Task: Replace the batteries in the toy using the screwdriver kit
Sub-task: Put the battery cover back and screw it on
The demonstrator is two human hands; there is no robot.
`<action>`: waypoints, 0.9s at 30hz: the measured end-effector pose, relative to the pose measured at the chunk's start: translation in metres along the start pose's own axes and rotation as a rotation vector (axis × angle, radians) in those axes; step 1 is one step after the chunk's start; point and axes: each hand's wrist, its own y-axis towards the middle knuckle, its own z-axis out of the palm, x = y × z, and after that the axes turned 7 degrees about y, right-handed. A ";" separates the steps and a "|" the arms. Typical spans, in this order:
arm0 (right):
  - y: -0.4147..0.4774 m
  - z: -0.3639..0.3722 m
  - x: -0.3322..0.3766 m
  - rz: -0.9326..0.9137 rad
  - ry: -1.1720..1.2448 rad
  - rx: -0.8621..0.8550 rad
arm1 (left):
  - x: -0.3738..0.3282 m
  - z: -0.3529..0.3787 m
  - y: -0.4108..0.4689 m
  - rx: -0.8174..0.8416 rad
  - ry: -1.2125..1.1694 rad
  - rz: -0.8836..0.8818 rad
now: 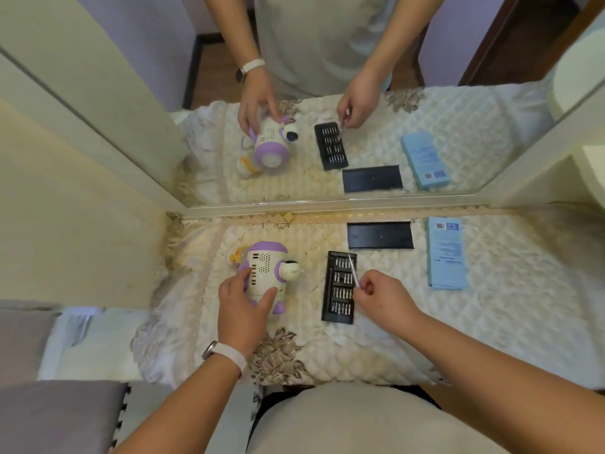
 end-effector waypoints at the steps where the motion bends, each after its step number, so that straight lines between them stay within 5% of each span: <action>1: -0.001 -0.006 -0.004 -0.007 0.002 0.012 | -0.003 0.001 -0.003 -0.009 0.009 -0.015; 7: -0.008 -0.039 -0.027 -0.069 0.007 0.059 | -0.031 0.009 -0.029 -0.190 0.116 -0.042; 11: -0.012 -0.064 -0.043 -0.066 0.032 0.048 | -0.064 0.028 -0.039 -0.217 0.190 0.120; 15: -0.017 -0.092 -0.055 -0.046 0.075 0.015 | -0.107 0.062 -0.036 -0.089 0.254 0.269; 20: -0.021 -0.125 -0.070 -0.030 0.125 -0.017 | -0.154 0.118 -0.006 0.207 0.333 0.239; 27: -0.019 -0.157 -0.086 -0.027 0.207 -0.053 | -0.178 0.177 0.045 0.322 0.438 0.206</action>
